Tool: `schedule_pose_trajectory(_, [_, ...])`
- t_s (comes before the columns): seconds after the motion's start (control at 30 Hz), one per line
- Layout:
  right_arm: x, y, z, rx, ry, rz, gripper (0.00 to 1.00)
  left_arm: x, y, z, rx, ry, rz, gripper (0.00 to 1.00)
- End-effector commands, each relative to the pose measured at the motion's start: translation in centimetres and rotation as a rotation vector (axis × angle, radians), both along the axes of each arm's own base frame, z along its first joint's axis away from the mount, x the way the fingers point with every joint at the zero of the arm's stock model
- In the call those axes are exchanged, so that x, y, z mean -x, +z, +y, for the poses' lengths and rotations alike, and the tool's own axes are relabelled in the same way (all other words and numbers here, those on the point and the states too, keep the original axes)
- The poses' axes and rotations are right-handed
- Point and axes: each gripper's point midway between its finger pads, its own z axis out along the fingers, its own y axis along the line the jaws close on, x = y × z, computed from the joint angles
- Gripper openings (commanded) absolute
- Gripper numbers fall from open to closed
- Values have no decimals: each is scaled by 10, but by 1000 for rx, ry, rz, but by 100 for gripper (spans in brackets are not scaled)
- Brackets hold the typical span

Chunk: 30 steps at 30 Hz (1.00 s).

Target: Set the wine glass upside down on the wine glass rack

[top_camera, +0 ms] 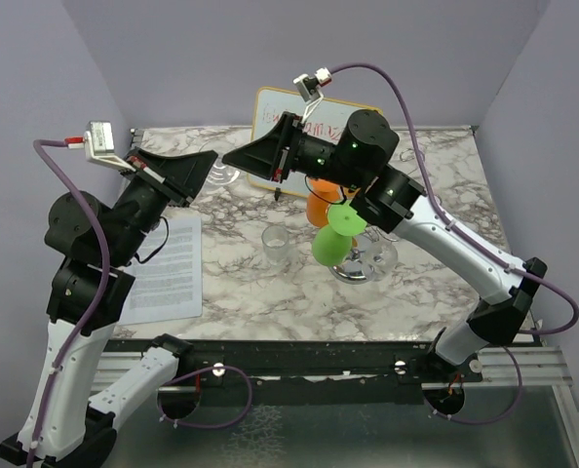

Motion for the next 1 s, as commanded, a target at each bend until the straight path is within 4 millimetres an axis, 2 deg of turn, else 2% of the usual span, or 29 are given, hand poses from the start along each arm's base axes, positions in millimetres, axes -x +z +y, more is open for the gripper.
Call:
schedule_pose_trajectory(0.0, [-1,3,5,-11,4,18,7,9,12,0,-4,-17,-79,0])
schedule_pose_trajectory(0.07, [-1,5,5,-15,4,9,1,10,12,2,-1,-9,-86,1])
schedule_pose_trajectory(0.23, [-8,15,-2,-32,-61,-52,1,12,13,10,3,33,-95,48])
schedule_pose_trajectory(0.3, [-14,20,-6,-32,-107,-77,1,11,11,13,1,49,-90,62])
schedule_pose_trajectory(0.4, [-26,27,-12,-24,-181,-132,1,9,8,16,-8,68,-80,75])
schedule_pose_trajectory(0.5, [-44,33,-19,-16,-253,-179,1,7,4,19,-16,88,-68,82])
schedule_pose_trajectory(0.67, [-85,39,-43,-1,-386,-221,1,6,-3,21,-31,102,-60,85])
schedule_pose_trajectory(0.8, [-122,39,-77,19,-530,-230,1,5,-9,20,-48,99,-44,85])
schedule_pose_trajectory(0.97, [-162,39,-131,47,-722,-240,1,-1,-23,13,-70,74,-14,85])
